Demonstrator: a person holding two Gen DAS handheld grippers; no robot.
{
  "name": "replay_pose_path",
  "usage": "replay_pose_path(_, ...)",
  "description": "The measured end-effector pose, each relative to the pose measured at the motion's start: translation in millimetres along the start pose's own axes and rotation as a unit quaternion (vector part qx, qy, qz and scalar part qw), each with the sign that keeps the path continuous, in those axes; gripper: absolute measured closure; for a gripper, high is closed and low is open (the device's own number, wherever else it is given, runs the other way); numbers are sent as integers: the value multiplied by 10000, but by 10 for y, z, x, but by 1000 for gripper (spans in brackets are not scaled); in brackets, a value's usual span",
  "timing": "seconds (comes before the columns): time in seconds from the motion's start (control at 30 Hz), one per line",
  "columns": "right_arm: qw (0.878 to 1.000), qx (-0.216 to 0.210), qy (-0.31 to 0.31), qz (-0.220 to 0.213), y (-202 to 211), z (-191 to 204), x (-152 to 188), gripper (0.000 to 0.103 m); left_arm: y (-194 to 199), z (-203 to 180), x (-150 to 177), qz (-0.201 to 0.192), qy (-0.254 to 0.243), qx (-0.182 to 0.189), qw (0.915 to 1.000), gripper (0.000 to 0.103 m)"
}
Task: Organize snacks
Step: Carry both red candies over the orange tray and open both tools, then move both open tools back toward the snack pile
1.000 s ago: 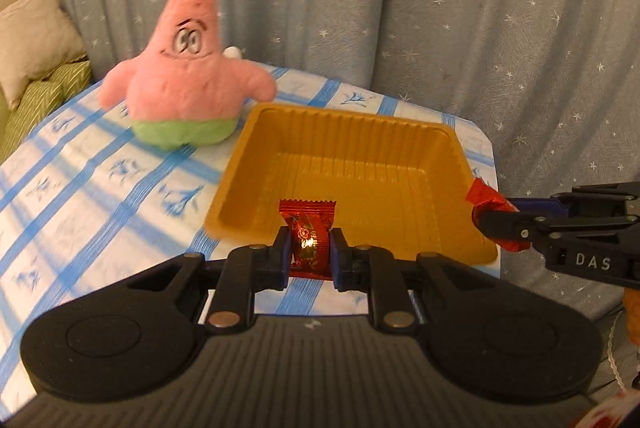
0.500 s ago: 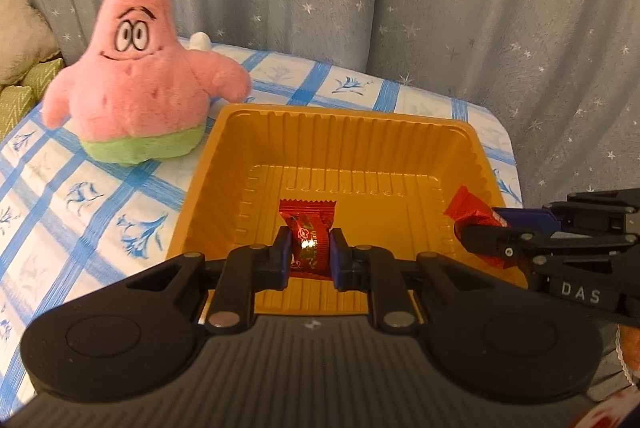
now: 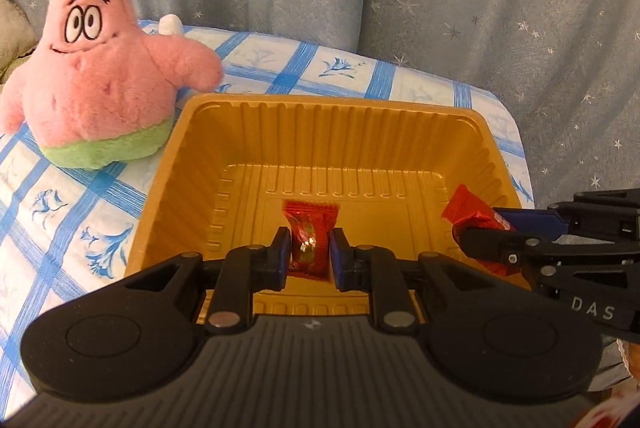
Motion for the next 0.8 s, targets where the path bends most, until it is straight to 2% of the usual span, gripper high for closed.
replay_pose_path(0.63,9999,-35,97,4,-120,88,-96,77,139,204,80,-41,244,-71,9997,84)
replay_pose_path(0.8,9998,-84,107,-140,-147,125,-180,77,208,271,117,-83,338,-106,9993,79)
Point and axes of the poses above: each gripper's, at about its wrist camera, not at the fingertips, and y roughly against the way its jaws point, z to its left, x to its underside, the point moved 8 cm from there along -y, roughly the way its jaws point, and after that the axes turned 7 degrees about z, right-handed, at the moved point
